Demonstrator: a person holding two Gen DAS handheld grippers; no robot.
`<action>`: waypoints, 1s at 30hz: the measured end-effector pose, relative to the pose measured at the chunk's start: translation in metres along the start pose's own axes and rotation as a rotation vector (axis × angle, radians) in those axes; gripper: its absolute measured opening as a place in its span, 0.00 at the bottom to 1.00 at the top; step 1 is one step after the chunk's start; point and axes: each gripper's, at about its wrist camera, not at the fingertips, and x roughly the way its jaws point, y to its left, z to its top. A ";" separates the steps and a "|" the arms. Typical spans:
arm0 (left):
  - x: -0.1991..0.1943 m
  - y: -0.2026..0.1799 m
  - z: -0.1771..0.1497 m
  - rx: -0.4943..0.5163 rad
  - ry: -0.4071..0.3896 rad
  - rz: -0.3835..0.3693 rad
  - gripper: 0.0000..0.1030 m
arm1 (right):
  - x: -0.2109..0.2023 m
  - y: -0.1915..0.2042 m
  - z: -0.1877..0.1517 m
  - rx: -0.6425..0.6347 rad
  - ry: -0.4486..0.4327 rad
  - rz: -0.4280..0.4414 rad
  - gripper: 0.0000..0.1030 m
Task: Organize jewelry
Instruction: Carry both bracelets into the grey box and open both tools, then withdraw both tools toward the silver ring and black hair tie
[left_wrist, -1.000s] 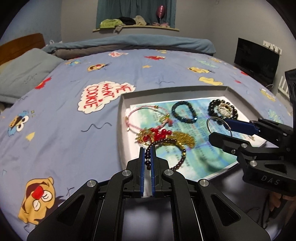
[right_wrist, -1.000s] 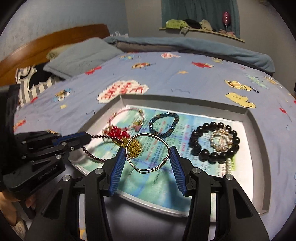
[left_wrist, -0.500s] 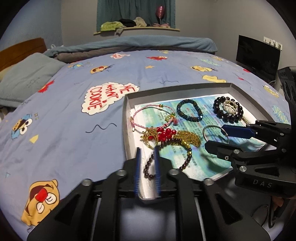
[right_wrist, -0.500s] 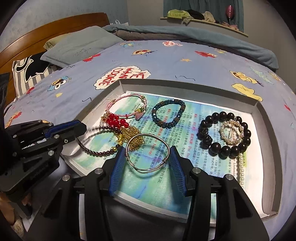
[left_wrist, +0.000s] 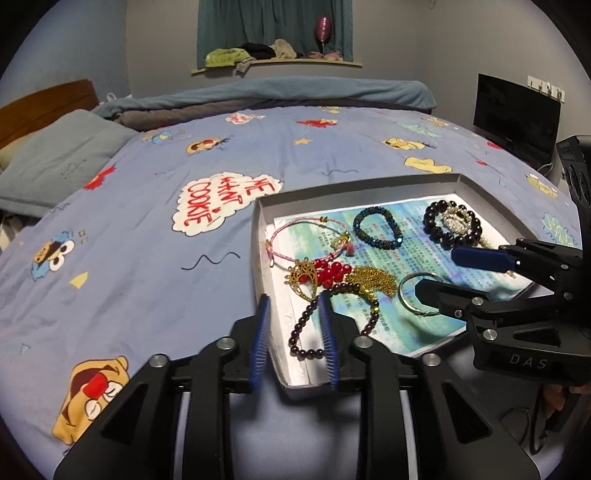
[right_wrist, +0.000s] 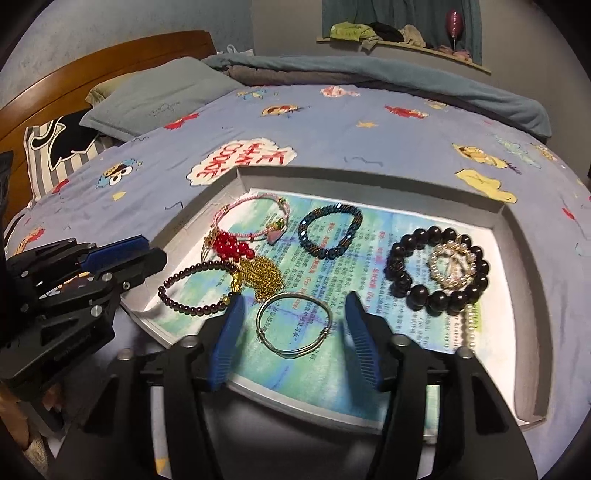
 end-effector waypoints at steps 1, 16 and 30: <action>-0.003 -0.001 0.001 0.001 -0.006 0.006 0.40 | -0.004 -0.001 0.000 0.002 -0.012 -0.004 0.62; -0.040 -0.003 0.000 -0.024 -0.069 0.040 0.76 | -0.064 -0.017 0.001 0.070 -0.137 -0.050 0.94; -0.064 -0.010 -0.006 -0.022 -0.112 0.043 0.88 | -0.124 -0.027 -0.013 0.059 -0.288 -0.198 0.95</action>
